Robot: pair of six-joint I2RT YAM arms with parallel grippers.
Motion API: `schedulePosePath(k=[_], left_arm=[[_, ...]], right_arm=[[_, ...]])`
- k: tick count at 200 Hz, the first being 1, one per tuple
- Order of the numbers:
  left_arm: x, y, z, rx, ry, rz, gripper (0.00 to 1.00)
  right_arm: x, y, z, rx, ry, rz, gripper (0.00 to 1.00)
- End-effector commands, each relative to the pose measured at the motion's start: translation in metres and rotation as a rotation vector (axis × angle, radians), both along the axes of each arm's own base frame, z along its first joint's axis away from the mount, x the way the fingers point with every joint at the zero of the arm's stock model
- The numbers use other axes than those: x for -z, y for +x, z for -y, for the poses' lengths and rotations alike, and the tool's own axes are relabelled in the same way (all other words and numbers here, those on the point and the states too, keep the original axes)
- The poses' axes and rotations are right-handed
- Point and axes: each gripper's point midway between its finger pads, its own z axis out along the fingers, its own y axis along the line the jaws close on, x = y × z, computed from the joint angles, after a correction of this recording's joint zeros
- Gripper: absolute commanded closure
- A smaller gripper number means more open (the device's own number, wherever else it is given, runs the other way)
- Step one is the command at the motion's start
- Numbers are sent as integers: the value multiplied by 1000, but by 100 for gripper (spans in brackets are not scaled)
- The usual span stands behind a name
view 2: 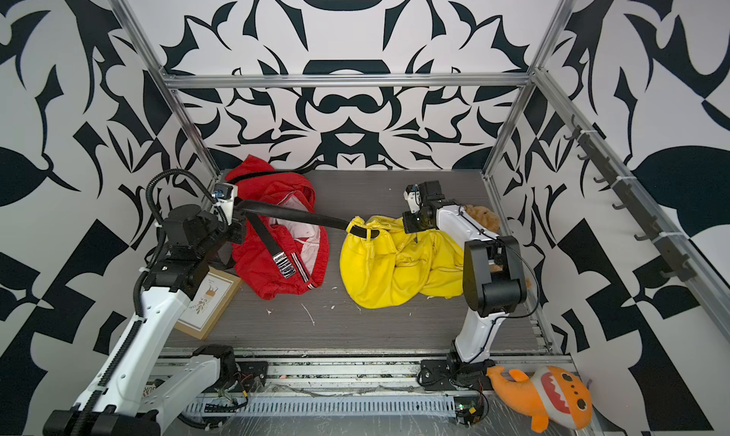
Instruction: Remove the belt from the trousers
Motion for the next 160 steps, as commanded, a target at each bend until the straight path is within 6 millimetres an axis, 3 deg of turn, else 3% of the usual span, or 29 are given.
schedulePosePath(k=[1, 8, 11, 23, 38, 67, 83, 107, 131, 160], left_arm=[[-36, 2, 24, 39, -6, 89, 100], [-34, 0, 30, 52, 7, 82, 100], [-32, 0, 32, 54, 9, 79, 100], [-30, -2, 32, 51, 4, 76, 100], [-27, -2, 29, 34, 2, 74, 100], [-28, -2, 29, 26, -17, 79, 100], [-37, -4, 28, 22, -34, 104, 100], [-56, -7, 32, 44, -67, 138, 100], [-68, -9, 36, 64, -100, 144, 100], [-76, -12, 38, 76, -130, 157, 100]], right_arm=[[-35, 1, 10, 8, 14, 69, 53], [-50, -3, 3, -12, 43, 99, 23], [-56, -5, 1, -16, 52, 113, 17], [-79, -14, -7, -28, 75, 169, 8], [-104, -30, -14, -32, 97, 224, 4], [-124, -75, -46, -76, 186, 263, 2], [-114, -99, -72, -97, 203, 264, 2], [-79, -124, -107, -121, 210, 239, 5], [-40, -134, -136, -154, 189, 199, 9], [-4, -128, -148, -123, 161, 178, 13]])
